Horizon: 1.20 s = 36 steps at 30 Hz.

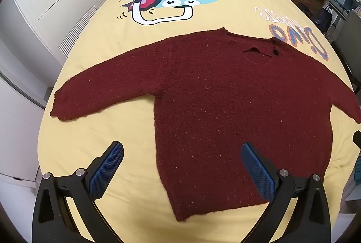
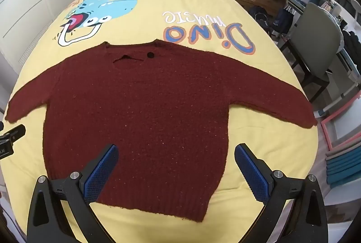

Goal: Fold small clothes

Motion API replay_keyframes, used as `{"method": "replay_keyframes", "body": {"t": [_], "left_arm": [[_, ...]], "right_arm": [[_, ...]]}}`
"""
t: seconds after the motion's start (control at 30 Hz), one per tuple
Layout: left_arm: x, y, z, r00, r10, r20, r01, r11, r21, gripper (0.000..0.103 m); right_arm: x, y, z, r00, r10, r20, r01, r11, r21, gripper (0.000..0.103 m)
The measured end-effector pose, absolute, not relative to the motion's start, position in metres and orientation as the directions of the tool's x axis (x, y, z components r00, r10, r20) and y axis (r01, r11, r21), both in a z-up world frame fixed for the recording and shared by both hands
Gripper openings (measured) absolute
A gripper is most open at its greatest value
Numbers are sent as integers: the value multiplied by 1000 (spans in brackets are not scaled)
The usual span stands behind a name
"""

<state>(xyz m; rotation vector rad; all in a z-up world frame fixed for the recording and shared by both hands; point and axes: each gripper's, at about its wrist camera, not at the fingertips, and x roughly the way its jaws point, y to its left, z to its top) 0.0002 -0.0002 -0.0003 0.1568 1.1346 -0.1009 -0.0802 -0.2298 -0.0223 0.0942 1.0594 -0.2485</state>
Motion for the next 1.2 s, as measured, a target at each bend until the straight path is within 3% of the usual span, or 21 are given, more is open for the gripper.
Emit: {"method": "replay_keyframes", "body": {"t": [1.2], "left_arm": [[-4, 3, -6, 404, 1, -915, 161, 984, 72, 102]], "right_arm": [[-83, -234, -24, 444, -177, -878, 248, 966, -69, 102]]}}
